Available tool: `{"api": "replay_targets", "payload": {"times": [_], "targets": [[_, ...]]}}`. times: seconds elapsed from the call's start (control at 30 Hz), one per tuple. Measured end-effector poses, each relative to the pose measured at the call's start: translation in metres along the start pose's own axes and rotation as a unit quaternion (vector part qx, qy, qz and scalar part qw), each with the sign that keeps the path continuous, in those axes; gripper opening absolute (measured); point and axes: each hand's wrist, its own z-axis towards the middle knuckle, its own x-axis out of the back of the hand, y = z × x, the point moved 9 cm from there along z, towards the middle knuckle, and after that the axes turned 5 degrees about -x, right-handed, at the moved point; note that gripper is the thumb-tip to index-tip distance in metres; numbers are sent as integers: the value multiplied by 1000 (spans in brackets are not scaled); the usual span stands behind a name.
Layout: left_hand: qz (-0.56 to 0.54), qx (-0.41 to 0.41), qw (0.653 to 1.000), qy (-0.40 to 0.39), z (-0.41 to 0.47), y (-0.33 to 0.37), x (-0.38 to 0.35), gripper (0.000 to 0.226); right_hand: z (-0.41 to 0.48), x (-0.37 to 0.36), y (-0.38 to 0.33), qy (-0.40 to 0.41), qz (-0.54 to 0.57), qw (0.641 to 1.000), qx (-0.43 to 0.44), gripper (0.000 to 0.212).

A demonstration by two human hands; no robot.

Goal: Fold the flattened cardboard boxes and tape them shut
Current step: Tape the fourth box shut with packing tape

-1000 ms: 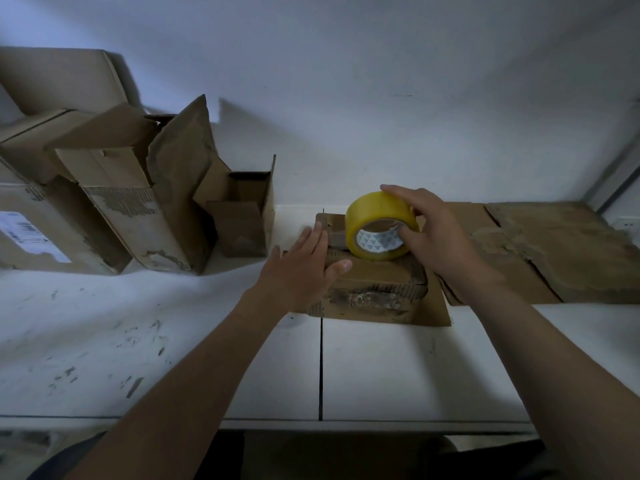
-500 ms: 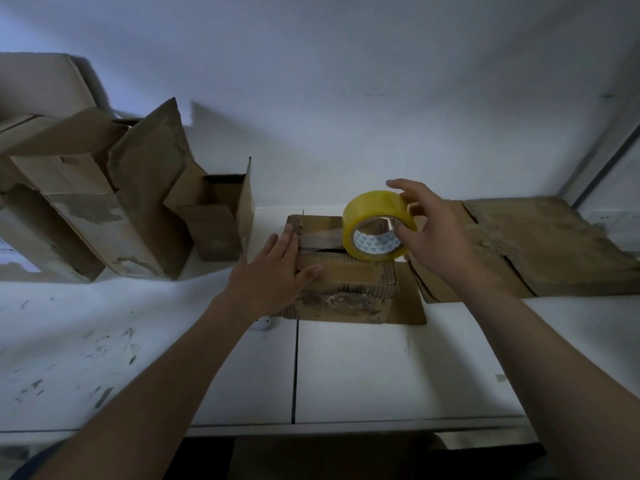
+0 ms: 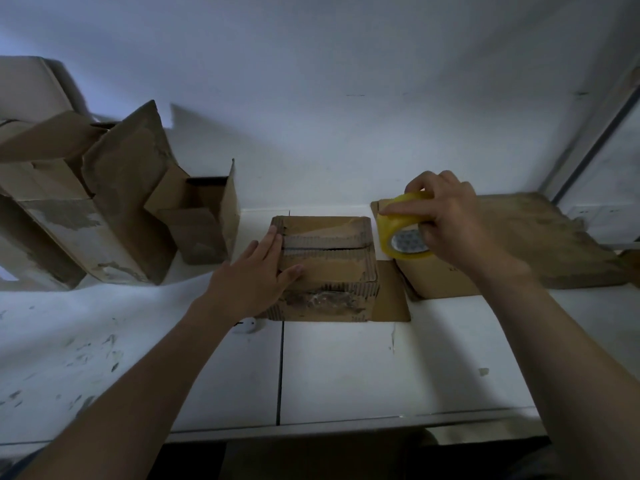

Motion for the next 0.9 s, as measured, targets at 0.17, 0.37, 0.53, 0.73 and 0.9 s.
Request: {"api": "replay_targets", "payload": {"times": [0.17,0.37,0.53,0.73,0.9], "targets": [[-1,-3,1000,6,2,-1,-3,112,-22,-33,21,-63,18,998,-25,73],[-15,11,1000,10,1,-4,-3,106,-34,-56,33,-107,59,989,-82,75],[24,28,999,24,-2,3,5,101,-44,-75,39,-143,119,977,-104,77],[111,43,991,56,-4,26,16,112,-43,-67,30,-144,82,981,-100,68],[81,24,996,41,8,61,7,110,-44,-68,25,-151,74,981,-98,67]]}}
